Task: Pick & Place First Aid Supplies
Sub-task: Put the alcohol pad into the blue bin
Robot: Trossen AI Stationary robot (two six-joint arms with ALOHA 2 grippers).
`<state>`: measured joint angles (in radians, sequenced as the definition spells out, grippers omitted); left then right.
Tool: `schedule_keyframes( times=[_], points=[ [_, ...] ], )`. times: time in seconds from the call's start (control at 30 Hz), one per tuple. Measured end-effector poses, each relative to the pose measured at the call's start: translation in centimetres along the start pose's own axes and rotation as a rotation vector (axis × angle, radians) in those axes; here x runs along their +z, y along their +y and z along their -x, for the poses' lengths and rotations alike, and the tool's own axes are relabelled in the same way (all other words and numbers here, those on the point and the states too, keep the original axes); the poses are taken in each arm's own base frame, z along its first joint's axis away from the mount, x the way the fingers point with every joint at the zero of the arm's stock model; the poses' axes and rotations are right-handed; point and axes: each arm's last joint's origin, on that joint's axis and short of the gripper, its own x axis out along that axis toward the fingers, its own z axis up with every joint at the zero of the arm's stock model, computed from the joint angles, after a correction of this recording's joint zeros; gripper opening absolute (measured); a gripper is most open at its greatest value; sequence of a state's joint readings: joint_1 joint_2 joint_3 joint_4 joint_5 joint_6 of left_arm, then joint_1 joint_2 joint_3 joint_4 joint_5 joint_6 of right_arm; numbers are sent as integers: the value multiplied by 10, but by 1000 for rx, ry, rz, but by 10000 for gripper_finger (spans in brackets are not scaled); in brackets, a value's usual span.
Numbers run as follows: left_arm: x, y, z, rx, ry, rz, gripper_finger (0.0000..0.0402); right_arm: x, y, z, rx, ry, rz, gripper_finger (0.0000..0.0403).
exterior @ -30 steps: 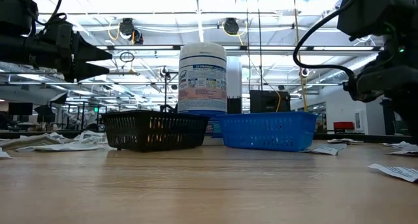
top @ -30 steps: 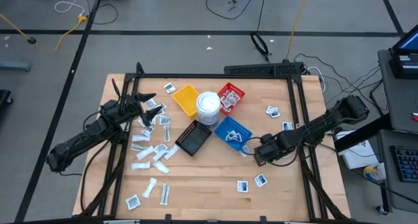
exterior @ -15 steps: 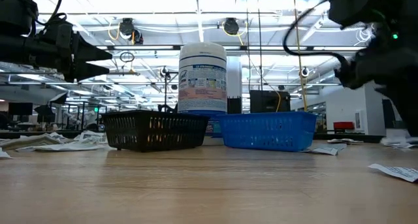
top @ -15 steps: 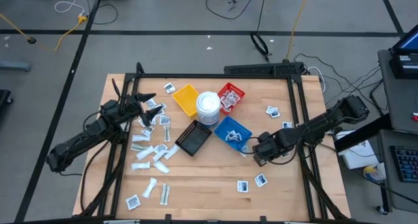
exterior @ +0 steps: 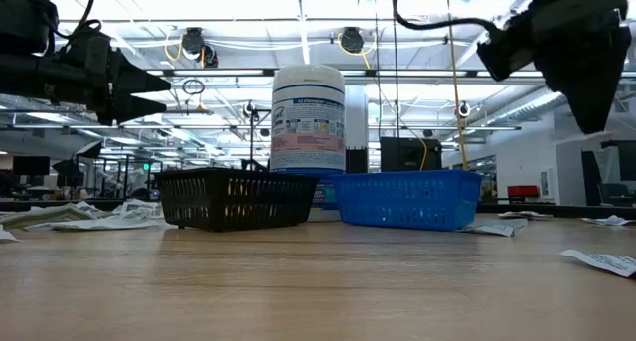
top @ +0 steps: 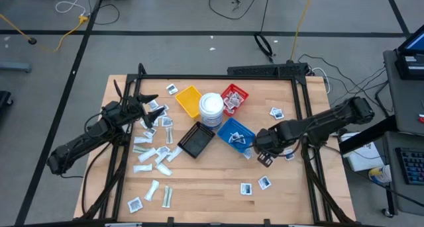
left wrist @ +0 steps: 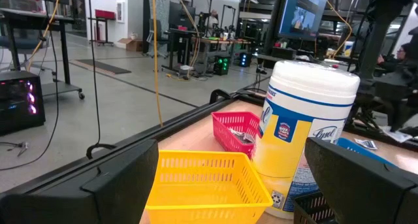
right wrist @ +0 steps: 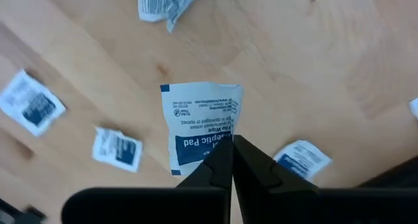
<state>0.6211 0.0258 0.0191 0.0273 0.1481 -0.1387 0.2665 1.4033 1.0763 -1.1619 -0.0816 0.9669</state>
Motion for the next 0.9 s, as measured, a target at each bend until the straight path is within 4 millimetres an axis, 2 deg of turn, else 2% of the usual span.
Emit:
schedule_keyframes(
  times=[0.2,0.6,0.9],
  points=[
    [0,0,0,0,0,0,392,7,1,7,9,-3,37,0],
    [0,0,0,0,0,0,392,78,8,20,31,-38,125,0],
    [0,0,0,0,0,0,392,121,12,28,36,-47,174,0]
  ],
)
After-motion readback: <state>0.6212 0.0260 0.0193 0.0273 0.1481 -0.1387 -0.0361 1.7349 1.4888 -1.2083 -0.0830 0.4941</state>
